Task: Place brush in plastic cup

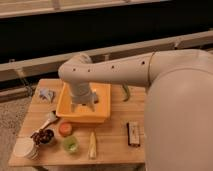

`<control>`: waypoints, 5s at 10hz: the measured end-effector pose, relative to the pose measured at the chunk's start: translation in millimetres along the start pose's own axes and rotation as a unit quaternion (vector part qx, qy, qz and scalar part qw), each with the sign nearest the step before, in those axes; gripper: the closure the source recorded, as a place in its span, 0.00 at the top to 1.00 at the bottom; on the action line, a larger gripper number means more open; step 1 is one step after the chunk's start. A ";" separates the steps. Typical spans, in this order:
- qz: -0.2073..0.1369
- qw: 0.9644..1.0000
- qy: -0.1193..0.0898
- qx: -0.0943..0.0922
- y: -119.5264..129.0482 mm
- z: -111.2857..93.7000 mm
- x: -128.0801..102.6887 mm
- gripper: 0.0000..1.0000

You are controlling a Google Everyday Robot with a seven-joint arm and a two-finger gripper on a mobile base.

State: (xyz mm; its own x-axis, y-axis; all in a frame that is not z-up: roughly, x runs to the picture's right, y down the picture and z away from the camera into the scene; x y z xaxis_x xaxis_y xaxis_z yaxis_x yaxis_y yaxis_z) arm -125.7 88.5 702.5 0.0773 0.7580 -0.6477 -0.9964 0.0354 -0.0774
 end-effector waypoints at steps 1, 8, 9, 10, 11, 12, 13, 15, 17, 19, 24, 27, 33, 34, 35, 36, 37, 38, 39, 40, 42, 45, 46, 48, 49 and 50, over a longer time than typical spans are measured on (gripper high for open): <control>-0.003 1.000 0.000 -0.002 12.1 -2.3 -5.4 0.65; -0.001 1.000 -0.014 -0.009 107.5 -15.5 -56.9 0.65; 0.000 1.000 -0.017 -0.013 118.5 -17.4 -60.1 0.65; 0.002 1.000 -0.020 -0.019 126.7 -18.4 -62.9 0.65; 0.002 0.999 -0.022 -0.024 134.2 -18.3 -65.3 0.65; -0.001 0.999 -0.023 -0.026 143.5 -16.8 -66.3 0.65; -0.009 0.999 -0.022 -0.027 154.5 -14.4 -64.2 0.65; -0.031 0.999 -0.023 -0.026 180.6 -9.3 -58.3 0.65; -0.054 0.998 -0.026 -0.017 201.3 -3.0 -50.1 0.65; -0.083 0.996 -0.023 -0.010 232.3 7.9 -34.6 0.65; -0.104 0.994 0.016 0.001 257.1 57.5 -19.9 0.65; -0.088 0.994 0.061 -0.018 270.1 90.5 2.5 0.65; 0.007 0.995 0.097 -0.025 251.0 133.1 8.4 0.65; 0.020 0.995 0.097 -0.024 245.4 139.2 2.8 0.65; 0.035 0.994 0.096 -0.026 238.5 145.8 -5.0 0.65; 0.041 0.994 0.096 -0.026 237.0 149.6 -7.3 0.65; 0.045 0.994 0.094 -0.026 237.2 155.2 -9.8 0.65; 0.045 0.994 0.092 -0.026 241.6 159.1 -11.4 0.65; 0.044 0.995 0.088 -0.025 245.8 161.5 -12.5 0.65; 0.043 0.995 0.086 -0.024 249.1 164.2 -11.8 0.65; 0.045 0.995 0.082 -0.018 251.2 169.7 -13.5 0.65; 0.046 0.996 0.082 -0.006 251.4 178.1 -11.6 0.60; 0.047 0.995 0.082 -0.004 250.0 180.6 -11.2 0.54; 0.055 0.995 0.083 -0.003 244.1 183.7 -9.7 0.34; 0.059 0.995 0.082 -0.006 241.4 183.4 -9.5 0.23; 0.062 0.995 0.082 -0.008 238.4 183.3 -8.7 0.14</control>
State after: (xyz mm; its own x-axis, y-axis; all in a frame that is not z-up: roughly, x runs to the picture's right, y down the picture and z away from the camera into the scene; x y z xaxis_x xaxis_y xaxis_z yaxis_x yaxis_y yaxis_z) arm -370.5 209.7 828.6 -0.0396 0.6394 -0.7678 -0.9980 -0.0629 -0.0010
